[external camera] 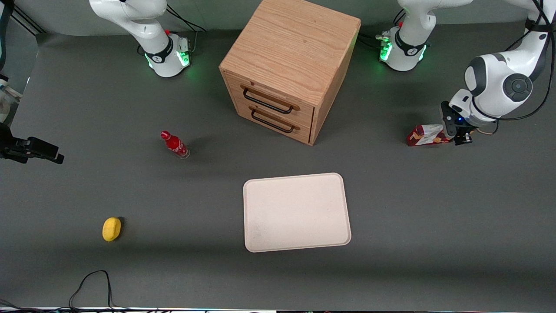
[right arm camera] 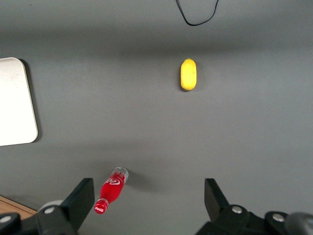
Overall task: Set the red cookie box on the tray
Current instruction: 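Lift the gripped box upright off the table with the left gripper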
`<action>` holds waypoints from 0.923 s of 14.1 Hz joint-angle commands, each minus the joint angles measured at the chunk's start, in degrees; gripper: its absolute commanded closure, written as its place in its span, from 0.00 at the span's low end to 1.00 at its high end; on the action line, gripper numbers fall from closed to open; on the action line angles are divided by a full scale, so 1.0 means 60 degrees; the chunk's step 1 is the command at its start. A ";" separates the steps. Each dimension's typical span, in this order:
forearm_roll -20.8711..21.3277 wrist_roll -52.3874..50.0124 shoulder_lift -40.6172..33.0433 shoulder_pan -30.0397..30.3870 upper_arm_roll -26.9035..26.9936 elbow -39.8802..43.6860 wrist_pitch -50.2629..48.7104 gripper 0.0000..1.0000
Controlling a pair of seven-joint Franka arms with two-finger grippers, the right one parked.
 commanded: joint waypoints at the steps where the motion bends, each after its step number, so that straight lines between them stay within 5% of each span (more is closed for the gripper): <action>1: -0.0058 0.0089 0.0010 0.0041 -0.0023 -0.0163 0.0403 1.00; 8: -0.0116 -0.0115 -0.0325 -0.0032 -0.0067 0.0070 -0.0179 1.00; 13: -0.0146 -0.0876 -0.0869 -0.0091 -0.0302 0.2964 -0.4509 1.00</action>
